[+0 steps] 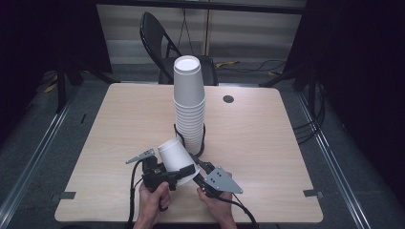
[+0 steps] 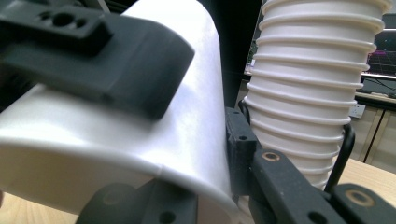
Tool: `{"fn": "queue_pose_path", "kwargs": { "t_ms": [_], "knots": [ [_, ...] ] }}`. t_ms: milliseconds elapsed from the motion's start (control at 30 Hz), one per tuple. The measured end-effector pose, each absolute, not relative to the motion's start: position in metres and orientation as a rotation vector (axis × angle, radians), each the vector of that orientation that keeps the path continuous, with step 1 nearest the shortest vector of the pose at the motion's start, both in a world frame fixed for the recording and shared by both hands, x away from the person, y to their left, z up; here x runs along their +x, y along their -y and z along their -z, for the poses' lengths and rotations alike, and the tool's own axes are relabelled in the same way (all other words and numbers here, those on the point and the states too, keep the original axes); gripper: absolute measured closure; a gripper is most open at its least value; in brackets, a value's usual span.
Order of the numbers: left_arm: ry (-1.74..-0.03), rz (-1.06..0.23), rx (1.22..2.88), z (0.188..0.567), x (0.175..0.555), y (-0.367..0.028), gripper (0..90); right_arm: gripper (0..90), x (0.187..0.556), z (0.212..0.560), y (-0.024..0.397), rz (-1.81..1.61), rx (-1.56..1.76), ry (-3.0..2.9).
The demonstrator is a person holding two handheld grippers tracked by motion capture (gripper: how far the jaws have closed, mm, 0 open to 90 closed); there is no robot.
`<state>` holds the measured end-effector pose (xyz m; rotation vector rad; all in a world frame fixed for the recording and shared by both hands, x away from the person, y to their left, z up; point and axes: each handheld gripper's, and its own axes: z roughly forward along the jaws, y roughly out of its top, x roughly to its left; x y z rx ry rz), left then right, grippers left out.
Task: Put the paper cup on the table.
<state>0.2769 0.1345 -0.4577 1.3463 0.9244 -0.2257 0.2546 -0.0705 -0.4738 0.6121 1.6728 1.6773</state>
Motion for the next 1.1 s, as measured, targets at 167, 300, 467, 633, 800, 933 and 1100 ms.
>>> {"fn": "queue_pose_path", "kwargs": {
  "t_ms": [167, 300, 467, 633, 800, 933, 1100],
  "knots": [
    [-0.913, 0.212, 1.352, 0.456, 0.280, -0.138, 8.8, 84.7, 0.254, 0.475, 0.070, -1.687, 0.623, -1.692],
    [-0.923, 0.205, 1.335, 0.454, 0.284, -0.144, 7.9, 86.1, 0.253, 0.474, 0.070, -1.698, 0.618, -1.706],
    [-0.914, 0.155, 1.331, 0.453, 0.287, -0.150, 7.8, 86.2, 0.252, 0.475, 0.070, -1.692, 0.614, -1.736],
    [-0.929, 0.142, 1.313, 0.455, 0.289, -0.157, 6.7, 86.5, 0.248, 0.476, 0.070, -1.675, 0.611, -1.760],
    [-0.929, 0.106, 1.305, 0.453, 0.292, -0.162, 6.6, 86.6, 0.245, 0.477, 0.072, -1.668, 0.611, -1.784],
    [-0.915, 0.088, 1.304, 0.453, 0.291, -0.163, 6.7, 86.6, 0.244, 0.478, 0.075, -1.656, 0.621, -1.801],
    [-0.888, 0.050, 1.281, 0.451, 0.291, -0.168, 6.7, 86.6, 0.243, 0.478, 0.077, -1.654, 0.630, -1.823]
  ]
}}
